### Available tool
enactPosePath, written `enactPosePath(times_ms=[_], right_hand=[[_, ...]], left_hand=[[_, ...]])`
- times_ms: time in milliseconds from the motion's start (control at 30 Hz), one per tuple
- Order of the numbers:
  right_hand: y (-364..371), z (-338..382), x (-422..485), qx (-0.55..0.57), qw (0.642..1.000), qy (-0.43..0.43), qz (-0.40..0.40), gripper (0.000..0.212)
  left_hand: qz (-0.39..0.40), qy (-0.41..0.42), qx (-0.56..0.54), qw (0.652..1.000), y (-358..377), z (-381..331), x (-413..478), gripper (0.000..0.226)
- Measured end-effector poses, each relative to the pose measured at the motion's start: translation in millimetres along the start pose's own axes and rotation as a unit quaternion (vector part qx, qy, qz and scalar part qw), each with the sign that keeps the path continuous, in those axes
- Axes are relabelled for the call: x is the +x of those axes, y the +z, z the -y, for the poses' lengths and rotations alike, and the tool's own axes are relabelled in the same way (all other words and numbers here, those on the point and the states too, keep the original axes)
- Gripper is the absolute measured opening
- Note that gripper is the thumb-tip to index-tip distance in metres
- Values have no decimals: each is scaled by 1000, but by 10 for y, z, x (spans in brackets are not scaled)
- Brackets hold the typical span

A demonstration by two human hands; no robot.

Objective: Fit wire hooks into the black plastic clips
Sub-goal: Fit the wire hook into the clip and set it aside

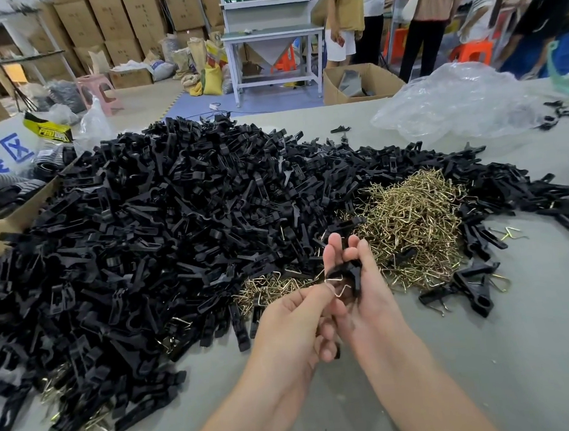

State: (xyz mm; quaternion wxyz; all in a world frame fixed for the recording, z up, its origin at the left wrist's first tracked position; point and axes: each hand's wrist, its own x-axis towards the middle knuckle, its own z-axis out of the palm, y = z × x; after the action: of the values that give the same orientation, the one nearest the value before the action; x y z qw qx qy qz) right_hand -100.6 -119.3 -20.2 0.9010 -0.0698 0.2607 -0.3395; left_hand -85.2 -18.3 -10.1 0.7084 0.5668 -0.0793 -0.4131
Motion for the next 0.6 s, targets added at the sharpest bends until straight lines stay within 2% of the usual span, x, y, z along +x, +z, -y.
enactPosePath(times_ms=[167,433,600], right_hand=[[-3,-38,-27,-27,1000,-6,-9,18],[9,-48,-47,-29,999,-22,-24,18],[25,-35,-59,-57,998,-29,-30,18]], left_hand=[[-10,-12,-5,1000,5,14,-7,33],[-4,-8,-90,996,17,61,-4,27],[-11,-4,-67,998,41,95,-28,27]])
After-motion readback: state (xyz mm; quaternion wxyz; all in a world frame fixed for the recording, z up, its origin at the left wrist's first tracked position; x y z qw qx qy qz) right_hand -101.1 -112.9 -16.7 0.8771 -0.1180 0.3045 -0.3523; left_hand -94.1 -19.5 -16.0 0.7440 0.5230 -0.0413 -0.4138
